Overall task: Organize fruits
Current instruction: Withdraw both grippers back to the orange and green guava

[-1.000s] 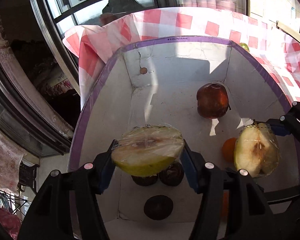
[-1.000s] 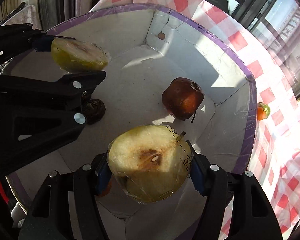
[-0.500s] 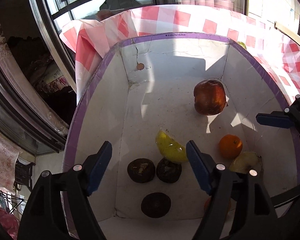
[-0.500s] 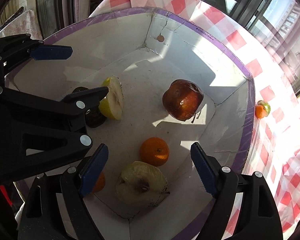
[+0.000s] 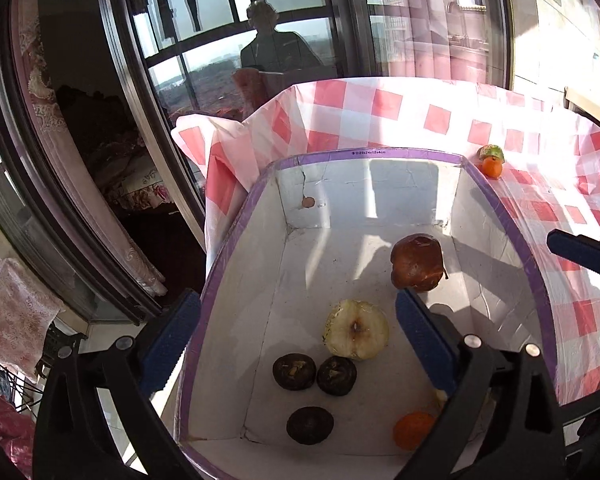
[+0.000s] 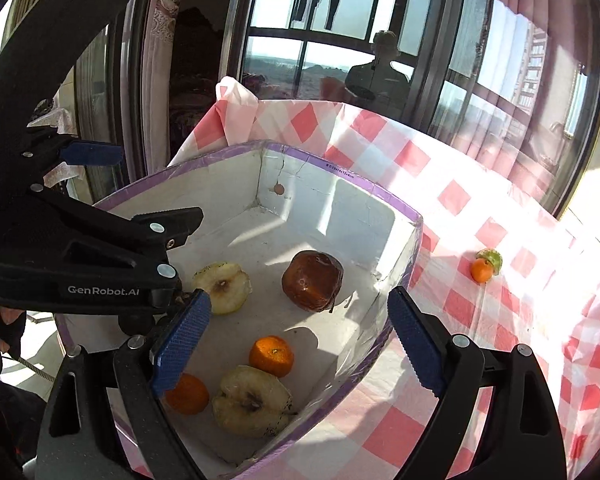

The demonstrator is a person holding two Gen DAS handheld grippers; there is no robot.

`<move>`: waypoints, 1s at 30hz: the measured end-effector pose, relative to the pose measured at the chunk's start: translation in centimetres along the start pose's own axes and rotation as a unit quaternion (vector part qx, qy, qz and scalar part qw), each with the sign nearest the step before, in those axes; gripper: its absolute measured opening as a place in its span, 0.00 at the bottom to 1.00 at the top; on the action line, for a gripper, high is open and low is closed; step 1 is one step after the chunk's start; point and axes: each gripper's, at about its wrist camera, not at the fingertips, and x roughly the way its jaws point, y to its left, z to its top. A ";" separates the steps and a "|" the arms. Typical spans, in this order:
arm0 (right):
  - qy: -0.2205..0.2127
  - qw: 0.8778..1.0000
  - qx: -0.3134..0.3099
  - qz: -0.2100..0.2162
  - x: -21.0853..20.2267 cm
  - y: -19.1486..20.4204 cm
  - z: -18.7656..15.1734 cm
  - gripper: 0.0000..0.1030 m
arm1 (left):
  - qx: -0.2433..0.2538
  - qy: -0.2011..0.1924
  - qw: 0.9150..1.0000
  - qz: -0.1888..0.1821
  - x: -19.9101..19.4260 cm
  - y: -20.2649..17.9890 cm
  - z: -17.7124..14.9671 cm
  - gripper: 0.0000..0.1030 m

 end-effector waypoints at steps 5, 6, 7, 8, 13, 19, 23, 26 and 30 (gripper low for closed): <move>-0.093 0.989 0.098 -0.060 -3.7 -7.8 -2.8 0.84 | -0.020 -0.148 0.982 -0.112 -6.6 -4.2 2.4 0.98; -0.092 0.985 0.124 -0.072 -3.9 -9.6 -3.8 0.84 | -0.013 -0.171 0.974 -0.149 -7.2 -5.7 2.6 0.98; -0.086 0.981 0.151 -0.085 -3.8 -11.4 -4.9 0.84 | -0.003 -0.185 0.966 -0.182 -7.5 -7.3 2.7 0.98; -0.080 0.976 0.175 -0.101 -3.8 -13.1 -6.0 0.84 | 0.012 -0.195 0.955 -0.223 -7.6 -9.3 2.6 0.98; -0.035 0.942 0.288 -0.168 -3.5 -21.0 -12.4 0.84 | 0.028 -0.107 0.928 -0.355 -2.1 -20.3 1.6 0.98; 0.011 0.907 0.370 -0.203 -1.9 -28.4 -16.5 0.84 | -0.014 0.018 0.958 -0.287 10.4 -28.0 1.7 0.98; 0.024 0.898 0.403 -0.172 0.6 -31.6 -16.4 0.84 | -0.097 0.049 0.967 -0.232 17.0 -27.5 3.3 0.98; 0.028 0.905 0.402 -0.135 3.7 -33.0 -13.8 0.84 | -0.153 0.056 0.959 -0.231 19.6 -26.0 3.6 0.98; 0.050 0.917 0.389 -0.076 9.5 -34.8 -9.0 0.84 | -0.212 0.035 0.934 -0.284 20.0 -24.1 3.1 0.98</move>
